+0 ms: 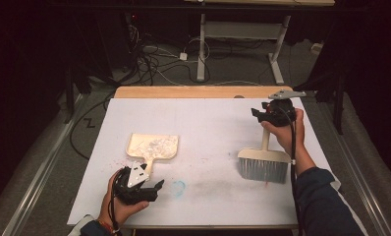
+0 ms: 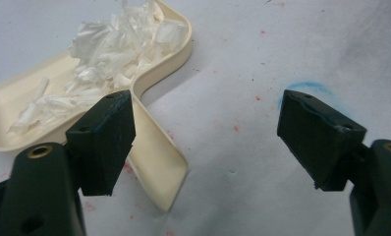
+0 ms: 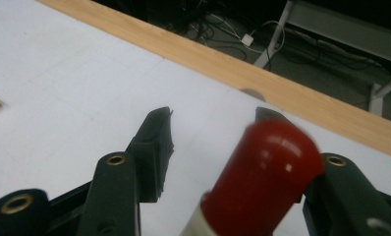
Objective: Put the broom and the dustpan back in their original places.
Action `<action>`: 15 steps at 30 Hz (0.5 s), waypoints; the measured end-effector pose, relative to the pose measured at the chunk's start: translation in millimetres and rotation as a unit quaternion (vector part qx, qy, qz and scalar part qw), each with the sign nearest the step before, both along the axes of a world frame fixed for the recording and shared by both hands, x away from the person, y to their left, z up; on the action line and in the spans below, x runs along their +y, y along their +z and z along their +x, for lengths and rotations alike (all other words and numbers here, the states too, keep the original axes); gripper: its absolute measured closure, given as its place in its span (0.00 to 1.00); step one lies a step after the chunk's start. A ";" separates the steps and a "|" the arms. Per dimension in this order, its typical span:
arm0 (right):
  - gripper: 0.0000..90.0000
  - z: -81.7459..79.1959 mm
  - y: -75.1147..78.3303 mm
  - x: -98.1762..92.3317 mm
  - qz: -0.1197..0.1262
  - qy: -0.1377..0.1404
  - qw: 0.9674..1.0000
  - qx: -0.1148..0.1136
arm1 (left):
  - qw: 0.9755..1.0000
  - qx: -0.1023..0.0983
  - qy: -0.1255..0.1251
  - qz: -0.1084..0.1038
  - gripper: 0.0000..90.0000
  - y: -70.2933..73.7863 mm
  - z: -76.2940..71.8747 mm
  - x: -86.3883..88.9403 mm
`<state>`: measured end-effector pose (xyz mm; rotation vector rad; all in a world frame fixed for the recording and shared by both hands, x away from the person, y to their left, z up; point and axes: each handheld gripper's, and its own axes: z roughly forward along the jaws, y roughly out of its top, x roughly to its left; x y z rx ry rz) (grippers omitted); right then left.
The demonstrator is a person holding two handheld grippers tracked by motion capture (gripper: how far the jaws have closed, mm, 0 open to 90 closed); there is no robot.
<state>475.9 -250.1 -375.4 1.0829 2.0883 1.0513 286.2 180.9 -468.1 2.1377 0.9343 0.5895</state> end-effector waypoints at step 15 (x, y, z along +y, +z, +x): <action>0.49 18.4 18.1 12.5 0.010 -0.013 0.998 -0.063 | 1.000 -0.008 -0.010 0.011 0.23 0.1 -2.6 -2.9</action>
